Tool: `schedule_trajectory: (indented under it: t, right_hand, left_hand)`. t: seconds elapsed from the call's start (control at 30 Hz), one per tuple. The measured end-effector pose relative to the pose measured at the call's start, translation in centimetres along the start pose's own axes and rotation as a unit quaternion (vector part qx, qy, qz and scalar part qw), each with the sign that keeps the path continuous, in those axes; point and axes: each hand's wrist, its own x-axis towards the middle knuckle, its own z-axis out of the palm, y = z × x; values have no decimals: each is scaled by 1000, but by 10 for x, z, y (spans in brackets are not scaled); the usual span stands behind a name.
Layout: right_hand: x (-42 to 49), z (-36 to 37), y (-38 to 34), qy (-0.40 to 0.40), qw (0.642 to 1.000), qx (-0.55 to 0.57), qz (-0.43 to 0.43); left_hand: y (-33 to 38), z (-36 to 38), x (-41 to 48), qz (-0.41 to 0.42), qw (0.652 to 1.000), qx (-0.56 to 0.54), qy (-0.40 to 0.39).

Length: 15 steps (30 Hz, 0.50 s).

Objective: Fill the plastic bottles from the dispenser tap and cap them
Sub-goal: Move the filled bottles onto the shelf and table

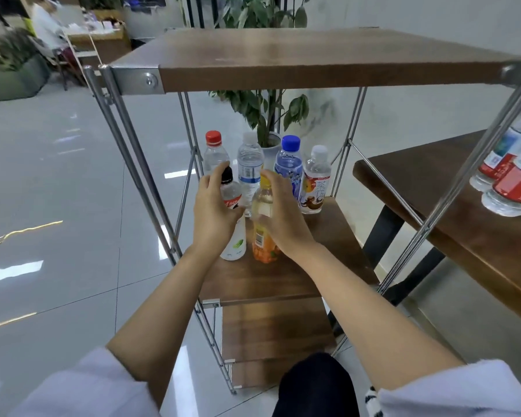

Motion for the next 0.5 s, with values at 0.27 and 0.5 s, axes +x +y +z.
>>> schedule_trajectory:
  t: [0.27,0.5]
  right_hand:
    - [26,11,12,-8,999,-14,-36]
    - [46,21,17,5,999,1,-32]
  left_hand:
    - [-5,8,16,-29,999,-2,21]
    - [-6,15,27,-46,998,-2,45]
